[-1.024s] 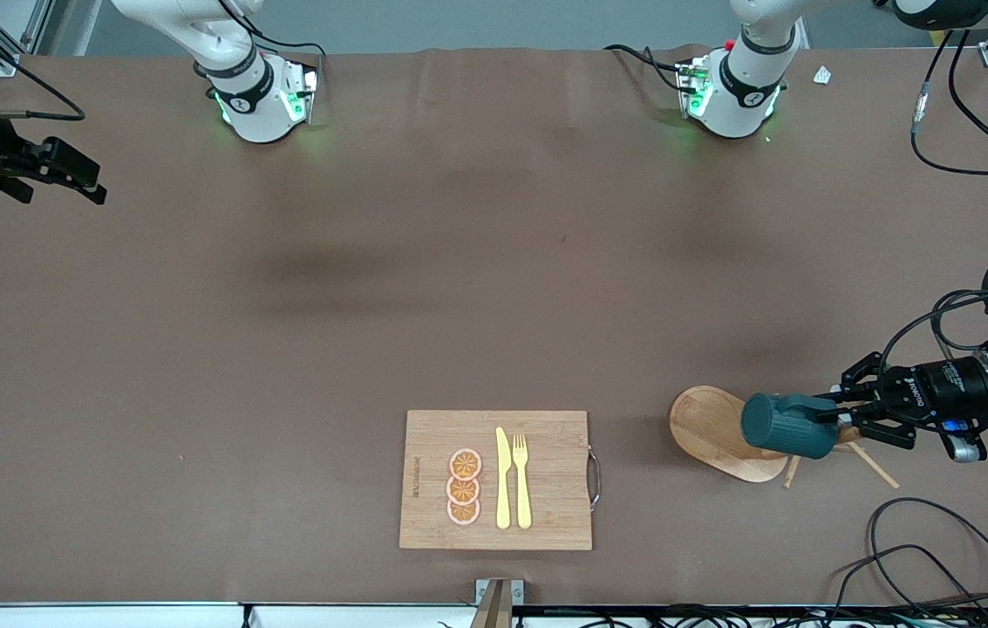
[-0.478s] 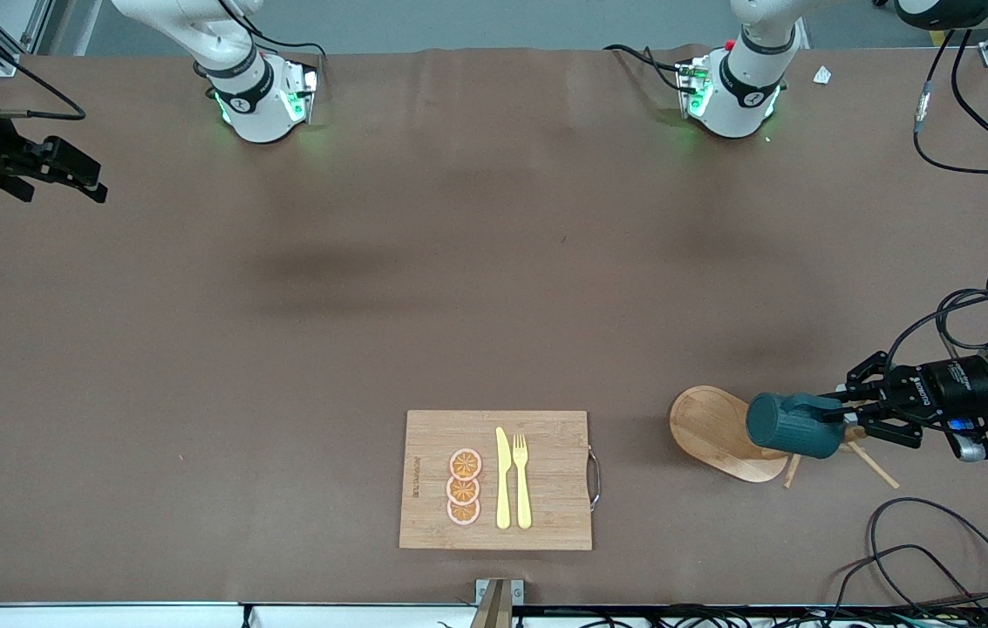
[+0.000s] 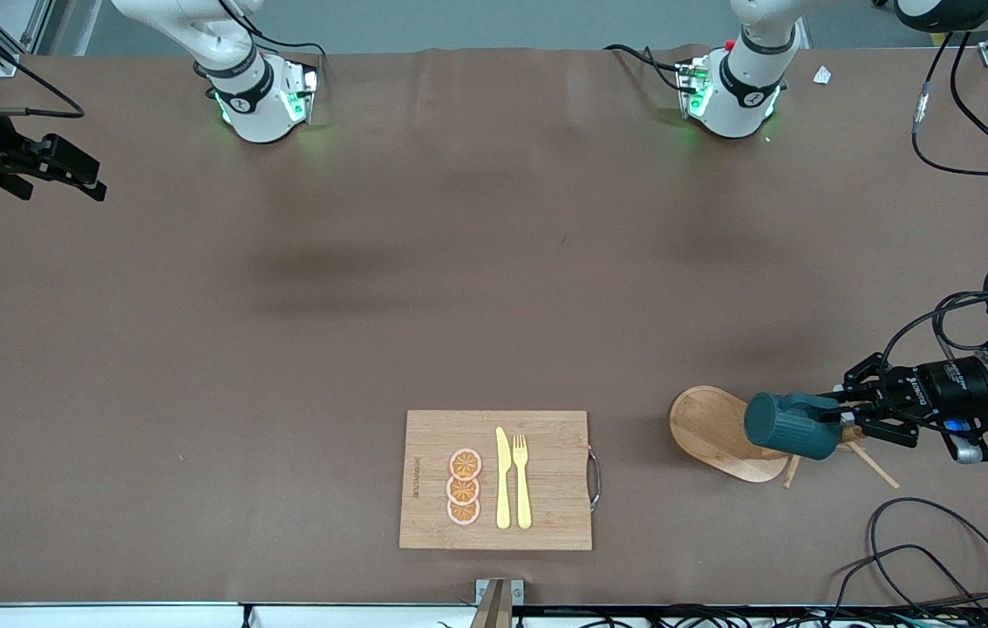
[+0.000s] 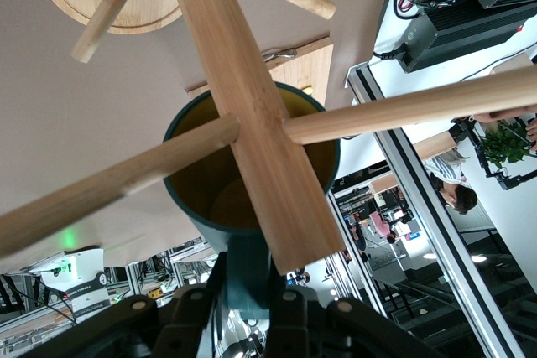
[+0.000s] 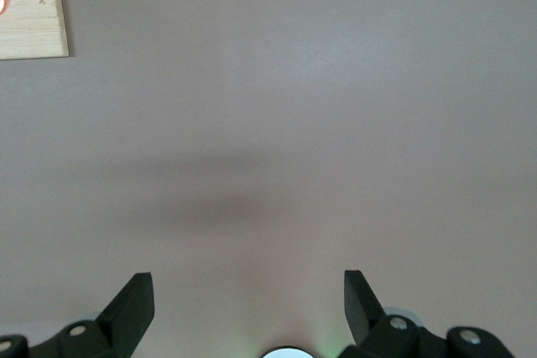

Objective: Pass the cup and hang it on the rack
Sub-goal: 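Slide the mug handle onto a rack peg with the left gripper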

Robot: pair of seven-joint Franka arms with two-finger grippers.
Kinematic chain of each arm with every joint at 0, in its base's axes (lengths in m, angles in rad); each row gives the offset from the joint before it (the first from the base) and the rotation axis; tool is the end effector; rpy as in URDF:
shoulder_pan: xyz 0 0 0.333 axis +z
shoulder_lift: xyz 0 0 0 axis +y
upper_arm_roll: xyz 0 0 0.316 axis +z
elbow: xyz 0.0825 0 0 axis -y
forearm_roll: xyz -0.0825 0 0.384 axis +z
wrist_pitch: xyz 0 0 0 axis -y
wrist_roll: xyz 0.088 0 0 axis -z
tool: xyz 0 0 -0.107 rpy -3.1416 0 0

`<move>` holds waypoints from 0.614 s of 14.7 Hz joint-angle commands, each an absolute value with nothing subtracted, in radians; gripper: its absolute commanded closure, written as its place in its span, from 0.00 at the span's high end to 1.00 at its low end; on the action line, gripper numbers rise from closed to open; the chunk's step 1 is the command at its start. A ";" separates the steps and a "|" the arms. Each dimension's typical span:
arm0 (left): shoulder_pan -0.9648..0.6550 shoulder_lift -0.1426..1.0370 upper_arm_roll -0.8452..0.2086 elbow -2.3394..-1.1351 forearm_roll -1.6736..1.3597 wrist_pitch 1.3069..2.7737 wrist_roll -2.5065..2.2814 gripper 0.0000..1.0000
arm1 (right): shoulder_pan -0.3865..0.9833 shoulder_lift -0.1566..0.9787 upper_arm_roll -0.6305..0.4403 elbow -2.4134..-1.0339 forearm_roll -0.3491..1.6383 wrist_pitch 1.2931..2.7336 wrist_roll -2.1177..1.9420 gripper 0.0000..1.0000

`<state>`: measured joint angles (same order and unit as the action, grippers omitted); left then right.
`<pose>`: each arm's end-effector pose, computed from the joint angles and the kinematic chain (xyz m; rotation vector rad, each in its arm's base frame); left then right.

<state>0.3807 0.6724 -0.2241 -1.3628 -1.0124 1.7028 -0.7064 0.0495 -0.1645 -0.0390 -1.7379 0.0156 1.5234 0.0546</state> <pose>0.7106 0.0684 0.3601 1.6853 1.1788 -0.6716 0.4964 0.0053 0.6284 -3.1195 0.0672 0.0793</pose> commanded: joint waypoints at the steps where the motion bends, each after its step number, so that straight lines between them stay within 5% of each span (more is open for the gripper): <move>1: 0.388 0.675 -0.230 -1.355 -1.023 1.681 -0.693 0.17 | 0.051 -0.181 -0.038 -1.735 0.014 1.509 0.069 1.00; 7: 0.388 0.675 -0.230 -1.351 -1.031 1.683 -0.706 0.44 | 0.045 -0.179 -0.041 -1.733 0.014 1.511 0.069 1.00; 9: 0.388 0.673 -0.230 -1.350 -1.031 1.683 -0.707 0.45 | 0.032 -0.178 -0.048 -1.733 0.012 1.511 0.054 1.00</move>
